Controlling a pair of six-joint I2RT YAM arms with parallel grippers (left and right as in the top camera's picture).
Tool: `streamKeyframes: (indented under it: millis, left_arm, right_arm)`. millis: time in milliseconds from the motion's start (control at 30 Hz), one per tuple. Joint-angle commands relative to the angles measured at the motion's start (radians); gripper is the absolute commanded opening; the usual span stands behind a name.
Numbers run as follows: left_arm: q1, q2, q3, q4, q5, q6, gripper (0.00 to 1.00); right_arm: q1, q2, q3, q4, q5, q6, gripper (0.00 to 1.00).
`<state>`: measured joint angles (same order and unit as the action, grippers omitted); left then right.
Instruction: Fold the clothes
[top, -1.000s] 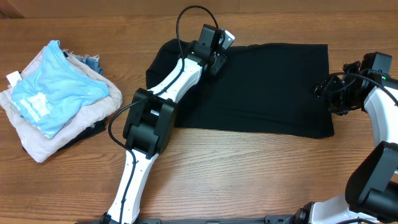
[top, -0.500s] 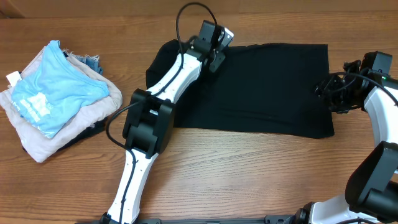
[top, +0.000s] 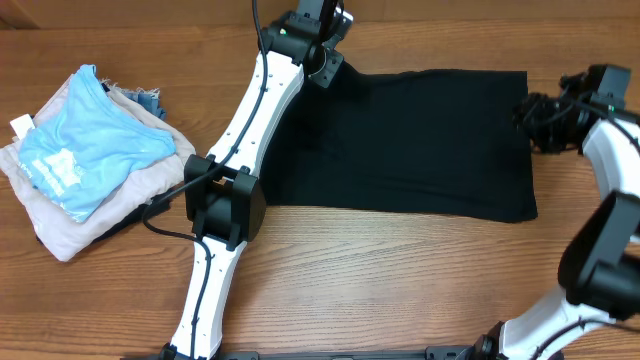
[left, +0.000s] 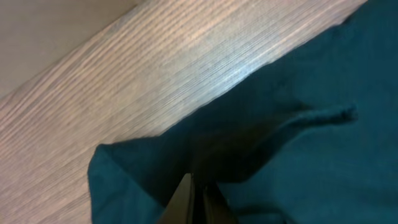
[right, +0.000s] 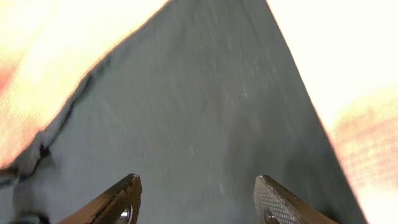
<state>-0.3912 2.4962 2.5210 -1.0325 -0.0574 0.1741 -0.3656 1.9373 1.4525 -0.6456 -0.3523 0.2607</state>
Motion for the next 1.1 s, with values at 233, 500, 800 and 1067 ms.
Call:
streamKeyframes:
  millis: [233,500,800,1067]
  left_arm:
    - [-0.002,-0.008,0.101,-0.143,-0.005,-0.034,0.04]
    - [-0.002,-0.008,0.101,-0.146,-0.005,-0.042,0.04]
    - [-0.002,-0.008,0.101,-0.146,-0.006,-0.045,0.04]
    - [-0.002,-0.008,0.102,-0.15,-0.026,-0.044,0.04]
  right_arm:
    - [0.0,0.393,0.43,0.18,0.012,-0.032,0.73]
    - [0.0,0.535,0.43,0.292,0.055,-0.021,0.73]
    - [0.031,0.562,0.43,0.293,-0.035,-0.026,0.6]
    - [0.028,0.559,0.43,0.27,-0.036,-0.026,0.24]
